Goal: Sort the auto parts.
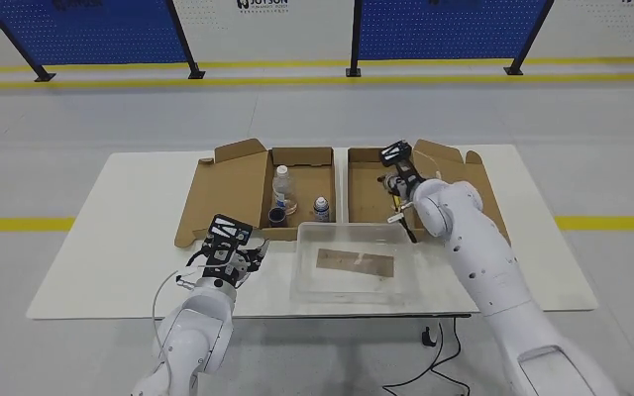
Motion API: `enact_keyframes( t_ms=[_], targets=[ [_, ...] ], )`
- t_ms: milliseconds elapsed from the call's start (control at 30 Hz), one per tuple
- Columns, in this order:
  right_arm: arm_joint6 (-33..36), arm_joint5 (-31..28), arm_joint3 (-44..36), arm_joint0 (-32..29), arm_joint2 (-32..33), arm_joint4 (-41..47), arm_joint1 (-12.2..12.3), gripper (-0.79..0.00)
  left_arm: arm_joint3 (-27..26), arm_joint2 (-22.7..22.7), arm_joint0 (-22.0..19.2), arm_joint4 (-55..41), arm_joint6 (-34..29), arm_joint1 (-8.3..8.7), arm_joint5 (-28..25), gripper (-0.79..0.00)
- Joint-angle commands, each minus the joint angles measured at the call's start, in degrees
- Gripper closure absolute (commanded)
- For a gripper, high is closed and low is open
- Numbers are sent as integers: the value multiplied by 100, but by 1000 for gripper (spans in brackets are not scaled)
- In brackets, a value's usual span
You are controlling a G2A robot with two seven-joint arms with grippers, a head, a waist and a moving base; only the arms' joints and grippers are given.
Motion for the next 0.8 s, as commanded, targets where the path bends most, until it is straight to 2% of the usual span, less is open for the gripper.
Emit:
enact_keyframes(
  t_ms=[0, 300, 767],
  targets=[
    [-34, 9, 509, 195, -152, 27, -71, 0, 0, 0, 0, 0, 0, 0, 0, -785],
    [-282, -83, 2223, 721, -619, 689, -450, 0, 0, 0, 0, 0, 0, 0, 0, -785],
    [-771, -383, 3538, 1079, -657, 1732, -806, 0, 0, 0, 0, 0, 0, 0, 0, -785]
  ],
)
